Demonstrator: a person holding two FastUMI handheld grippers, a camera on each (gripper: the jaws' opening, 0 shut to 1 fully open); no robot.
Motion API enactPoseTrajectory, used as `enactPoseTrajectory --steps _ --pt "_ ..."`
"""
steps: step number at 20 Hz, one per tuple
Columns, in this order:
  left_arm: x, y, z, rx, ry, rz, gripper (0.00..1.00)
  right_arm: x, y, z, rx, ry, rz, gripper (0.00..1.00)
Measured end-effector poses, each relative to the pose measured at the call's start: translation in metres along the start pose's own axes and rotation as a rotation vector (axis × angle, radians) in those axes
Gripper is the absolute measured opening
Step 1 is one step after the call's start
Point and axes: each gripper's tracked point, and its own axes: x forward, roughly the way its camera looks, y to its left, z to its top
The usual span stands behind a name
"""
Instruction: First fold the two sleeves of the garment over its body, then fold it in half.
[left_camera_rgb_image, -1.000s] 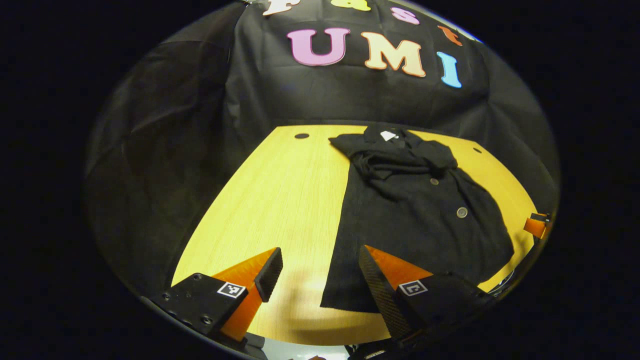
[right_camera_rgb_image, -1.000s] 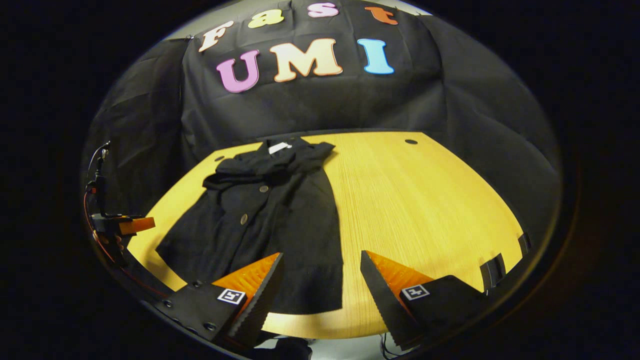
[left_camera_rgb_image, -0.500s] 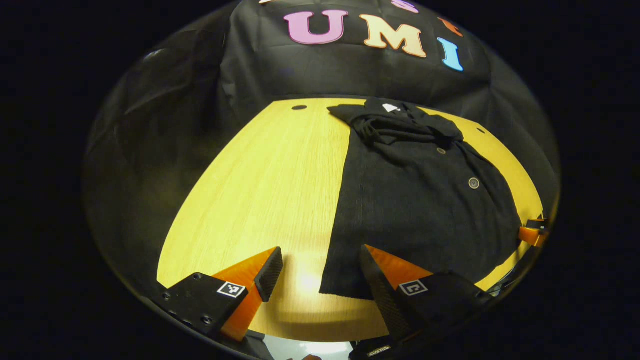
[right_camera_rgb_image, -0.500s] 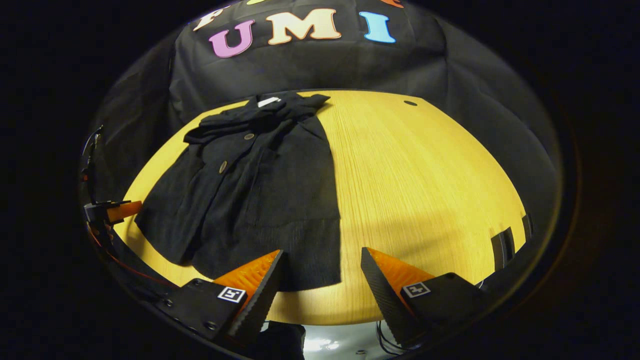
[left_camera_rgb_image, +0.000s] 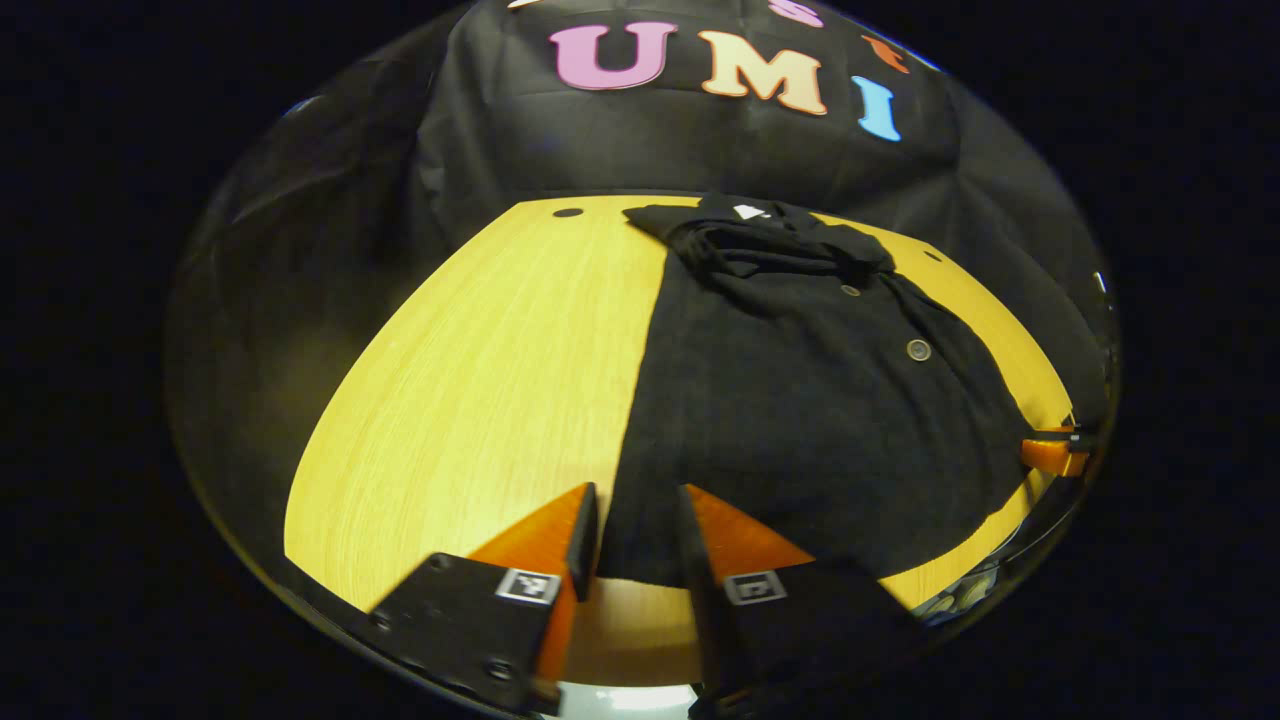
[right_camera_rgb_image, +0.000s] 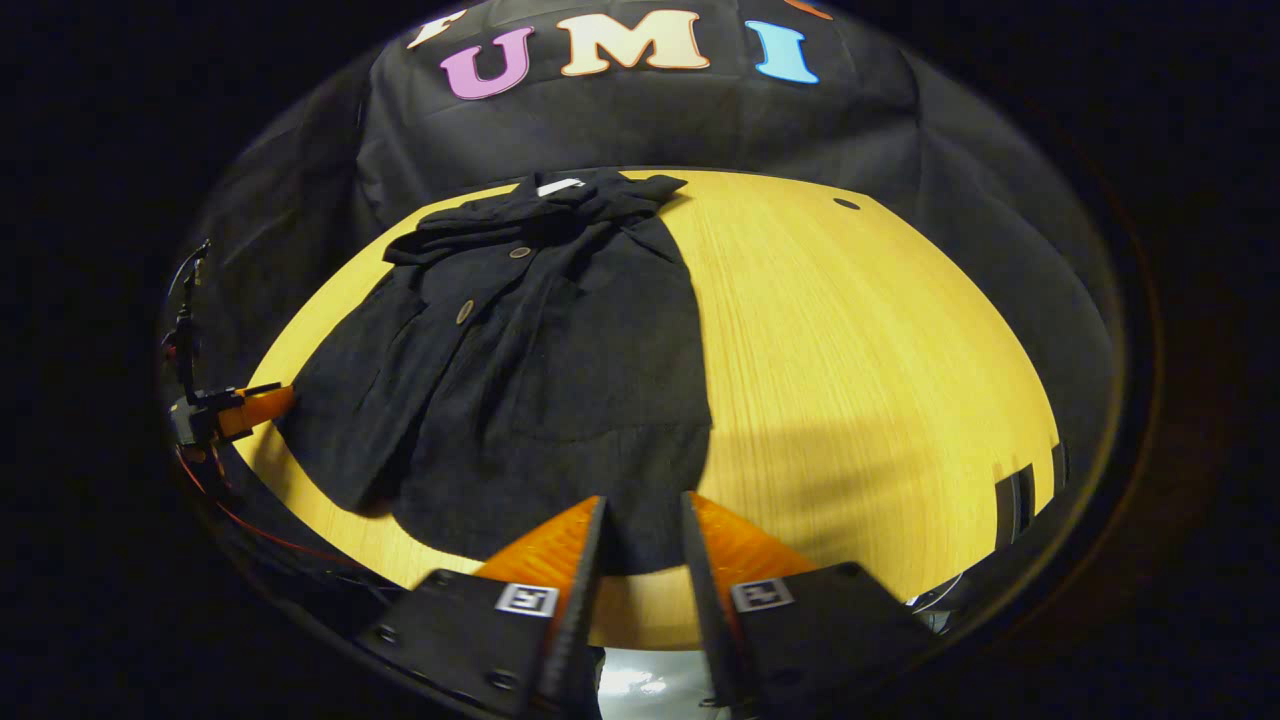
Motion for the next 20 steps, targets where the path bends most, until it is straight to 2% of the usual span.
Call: enactPoseTrajectory --steps 2,3,4,6,9,14,20 --pt "0.002 -0.007 0.000 0.018 -0.016 -0.001 0.13 -0.002 0.002 0.000 0.003 0.002 0.011 0.13" --pt "0.004 -0.007 0.001 0.014 -0.014 0.009 0.04 0.000 0.003 0.000 0.008 -0.002 0.018 0.12" --pt "0.003 -0.006 0.001 0.010 -0.016 0.012 0.00 -0.001 0.002 0.001 0.014 -0.004 0.025 0.03" --pt "0.004 -0.007 0.001 -0.025 0.009 0.003 0.00 -0.001 0.003 0.003 0.040 -0.021 0.042 0.00" --pt "-0.005 -0.009 0.013 -0.074 0.001 -0.014 0.00 -0.016 0.011 0.030 0.067 -0.123 0.081 0.03" --pt "-0.022 -0.020 0.065 -0.152 -0.103 -0.054 0.00 -0.037 0.014 0.063 0.077 -0.190 0.121 0.03" --pt "-0.032 -0.034 0.145 -0.152 -0.214 -0.106 0.00 -0.064 0.019 0.133 0.087 -0.313 0.151 0.02"
